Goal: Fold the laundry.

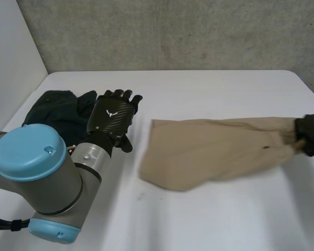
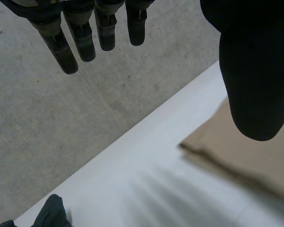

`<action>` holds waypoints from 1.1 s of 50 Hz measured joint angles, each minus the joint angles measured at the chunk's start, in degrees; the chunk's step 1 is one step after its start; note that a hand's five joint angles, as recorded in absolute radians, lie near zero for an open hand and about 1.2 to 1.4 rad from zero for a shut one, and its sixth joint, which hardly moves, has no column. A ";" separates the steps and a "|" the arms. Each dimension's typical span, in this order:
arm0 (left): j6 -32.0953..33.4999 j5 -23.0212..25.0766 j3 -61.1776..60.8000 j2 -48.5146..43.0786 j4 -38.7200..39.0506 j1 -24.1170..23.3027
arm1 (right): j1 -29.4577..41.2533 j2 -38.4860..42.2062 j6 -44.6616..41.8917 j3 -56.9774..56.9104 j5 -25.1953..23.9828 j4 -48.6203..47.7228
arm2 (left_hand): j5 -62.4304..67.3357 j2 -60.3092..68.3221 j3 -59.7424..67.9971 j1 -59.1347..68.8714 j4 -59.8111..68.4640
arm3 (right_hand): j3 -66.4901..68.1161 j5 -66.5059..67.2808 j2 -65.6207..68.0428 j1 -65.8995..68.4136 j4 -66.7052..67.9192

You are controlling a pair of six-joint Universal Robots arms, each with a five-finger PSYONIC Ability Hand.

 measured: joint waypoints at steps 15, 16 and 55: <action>-0.29 -0.03 0.59 0.91 0.18 -0.69 | 9.88 -2.24 -13.27 -10.81 -1.61 5.53 | 0.00 0.00 0.00 0.00 0.00 | 1.13 1.26 0.38 1.38 0.19; -0.41 -0.06 0.87 0.89 0.20 -0.83 | 11.40 -2.34 -13.15 -11.15 -1.86 5.52 | 0.00 0.00 0.00 0.00 0.00 | 1.13 1.26 0.38 1.38 0.19; -9.71 -1.35 24.13 -18.21 -11.34 -11.23 | 23.33 6.01 20.20 -16.01 -0.26 16.40 | 0.00 -0.01 0.00 0.00 0.00 | -54.75 -50.77 -54.40 -41.04 -54.66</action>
